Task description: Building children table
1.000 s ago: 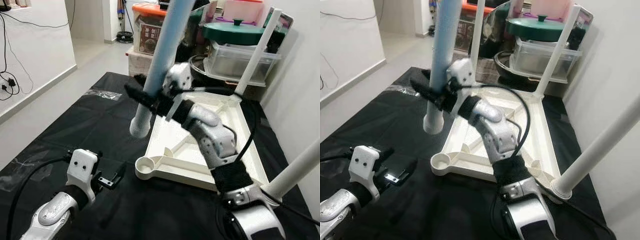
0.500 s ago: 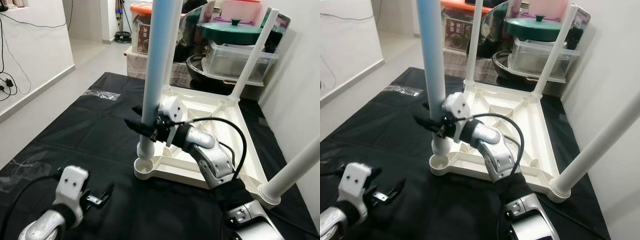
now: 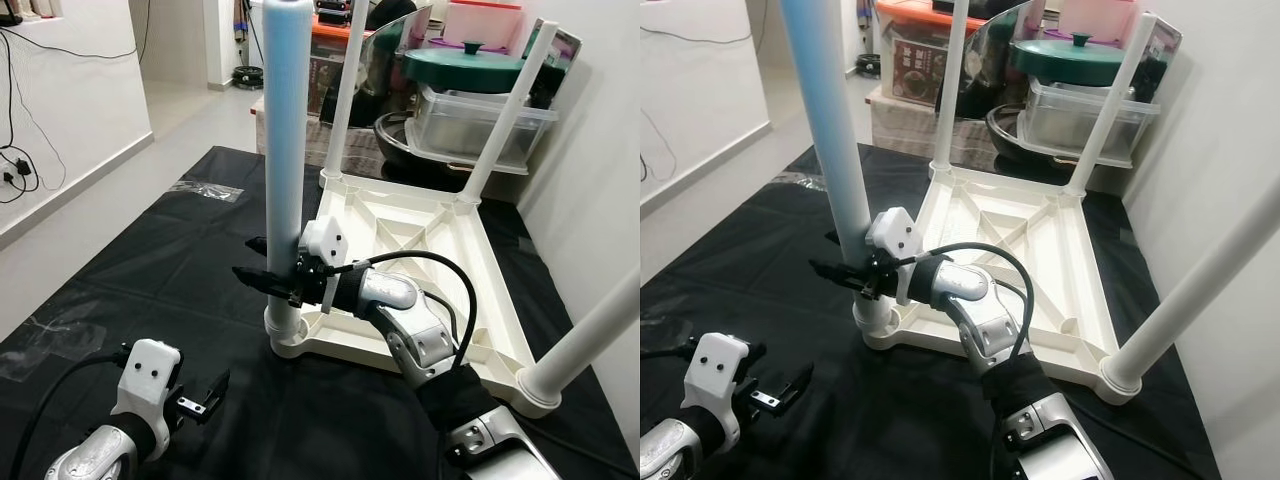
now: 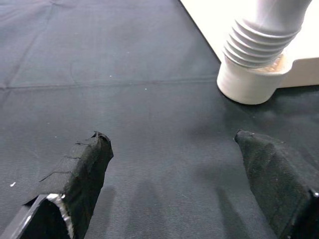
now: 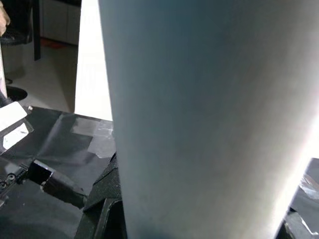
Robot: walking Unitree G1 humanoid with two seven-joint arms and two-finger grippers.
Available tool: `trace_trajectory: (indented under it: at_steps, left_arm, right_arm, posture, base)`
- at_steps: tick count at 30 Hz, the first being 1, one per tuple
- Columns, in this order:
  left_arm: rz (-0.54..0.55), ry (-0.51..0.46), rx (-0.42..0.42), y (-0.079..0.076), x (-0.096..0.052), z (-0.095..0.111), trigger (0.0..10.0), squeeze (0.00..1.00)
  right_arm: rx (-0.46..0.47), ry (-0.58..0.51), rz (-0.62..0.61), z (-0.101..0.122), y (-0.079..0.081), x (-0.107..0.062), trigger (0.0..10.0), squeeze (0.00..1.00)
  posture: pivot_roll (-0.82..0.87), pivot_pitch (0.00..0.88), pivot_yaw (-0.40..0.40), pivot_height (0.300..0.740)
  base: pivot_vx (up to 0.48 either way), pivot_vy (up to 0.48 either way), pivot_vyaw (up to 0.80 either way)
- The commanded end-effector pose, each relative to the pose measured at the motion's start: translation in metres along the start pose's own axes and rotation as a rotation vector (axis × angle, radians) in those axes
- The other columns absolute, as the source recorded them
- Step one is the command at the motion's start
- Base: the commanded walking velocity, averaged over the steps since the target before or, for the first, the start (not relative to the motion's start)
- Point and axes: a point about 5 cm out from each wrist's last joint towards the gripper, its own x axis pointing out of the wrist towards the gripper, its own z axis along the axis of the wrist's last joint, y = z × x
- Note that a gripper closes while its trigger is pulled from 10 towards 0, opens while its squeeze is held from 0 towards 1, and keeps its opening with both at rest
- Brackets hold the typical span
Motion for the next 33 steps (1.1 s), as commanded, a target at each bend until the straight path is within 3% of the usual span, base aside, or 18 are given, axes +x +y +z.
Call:
trace_trajectory:
  at_steps: [1,13,19,24,30,33]
  left_arm:
    - [-0.003,0.014,0.007,-0.002,0.000,-0.003,10.0,0.00]
    - [-0.005,0.010,0.005,-0.003,0.000,-0.002,10.0,0.00]
    - [-0.008,0.010,0.005,-0.003,0.000,-0.002,10.0,0.00]
    - [-0.009,0.013,-0.001,-0.003,0.003,-0.004,10.0,0.00]
    - [-0.004,0.014,-0.002,-0.001,0.005,-0.005,10.0,0.00]
    - [-0.001,0.014,-0.002,0.000,0.005,-0.005,10.0,0.00]
  right_arm:
    - [-0.005,0.044,0.016,-0.008,0.001,-0.001,0.0,0.00]
    - [-0.027,0.063,-0.064,-0.006,-0.019,-0.007,0.0,0.00]
    - [-0.011,0.079,-0.033,-0.009,-0.017,-0.012,0.0,0.00]
    - [0.054,0.061,0.116,-0.011,0.009,-0.015,0.0,0.00]
    - [0.134,0.059,0.174,-0.017,0.031,-0.013,0.0,0.00]
    - [0.146,0.059,0.177,-0.018,0.034,-0.013,0.0,0.00]
  posture:
    - [0.14,0.000,-0.105,0.740]
    - [0.13,0.000,-0.102,0.740]
    - [0.13,0.000,-0.103,0.740]
    - [0.12,0.000,-0.104,0.740]
    - [0.12,0.000,-0.103,0.740]
    - [0.12,0.000,-0.103,0.740]
  base:
    - [0.000,0.000,0.00]
    - [0.000,0.000,0.00]
    - [0.000,0.000,0.00]
    - [0.000,0.000,0.00]
    - [0.000,0.000,0.00]
    - [0.000,0.000,0.00]
